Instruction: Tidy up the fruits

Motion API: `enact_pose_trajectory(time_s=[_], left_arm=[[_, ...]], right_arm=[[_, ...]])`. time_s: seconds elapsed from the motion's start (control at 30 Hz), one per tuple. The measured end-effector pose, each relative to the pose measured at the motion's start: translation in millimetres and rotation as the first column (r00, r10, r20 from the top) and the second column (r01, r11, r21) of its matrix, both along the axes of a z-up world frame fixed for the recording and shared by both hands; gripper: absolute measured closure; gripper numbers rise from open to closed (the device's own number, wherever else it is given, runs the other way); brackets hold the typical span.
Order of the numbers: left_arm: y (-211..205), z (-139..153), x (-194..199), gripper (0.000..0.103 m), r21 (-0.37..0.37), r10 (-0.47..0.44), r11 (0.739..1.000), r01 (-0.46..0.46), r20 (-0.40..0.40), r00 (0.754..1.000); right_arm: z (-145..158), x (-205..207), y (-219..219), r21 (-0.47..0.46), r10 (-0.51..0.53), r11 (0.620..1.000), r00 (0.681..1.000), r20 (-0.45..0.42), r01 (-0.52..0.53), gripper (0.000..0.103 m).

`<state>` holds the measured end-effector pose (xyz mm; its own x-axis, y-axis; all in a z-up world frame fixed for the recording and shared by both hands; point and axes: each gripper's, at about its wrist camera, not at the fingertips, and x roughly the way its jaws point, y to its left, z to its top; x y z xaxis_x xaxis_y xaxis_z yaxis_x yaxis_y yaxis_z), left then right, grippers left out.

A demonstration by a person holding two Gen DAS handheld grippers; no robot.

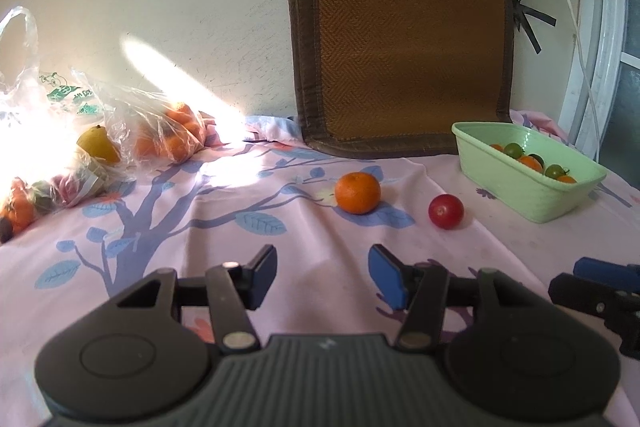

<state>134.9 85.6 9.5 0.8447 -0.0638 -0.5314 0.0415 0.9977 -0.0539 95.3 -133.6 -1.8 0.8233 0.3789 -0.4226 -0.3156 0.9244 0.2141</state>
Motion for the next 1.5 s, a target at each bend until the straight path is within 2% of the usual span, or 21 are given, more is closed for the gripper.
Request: enact_pose_trajectory(time_s=[0.57, 1.5], left_arm=[[2.3, 0.5, 0.8, 0.047, -0.020, -0.012, 1.000, 0.012, -0.003, 1.000], [1.6, 0.5, 1.0, 0.046, -0.025, -0.014, 1.000, 0.014, -0.004, 1.000]], right_arm=[[0.7, 0.5, 1.2, -0.007, 0.004, 1.000, 1.000, -0.002, -0.004, 0.053], [0.7, -0.4, 0.6, -0.006, 0.004, 1.000, 1.000, 0.000, -0.004, 0.052]])
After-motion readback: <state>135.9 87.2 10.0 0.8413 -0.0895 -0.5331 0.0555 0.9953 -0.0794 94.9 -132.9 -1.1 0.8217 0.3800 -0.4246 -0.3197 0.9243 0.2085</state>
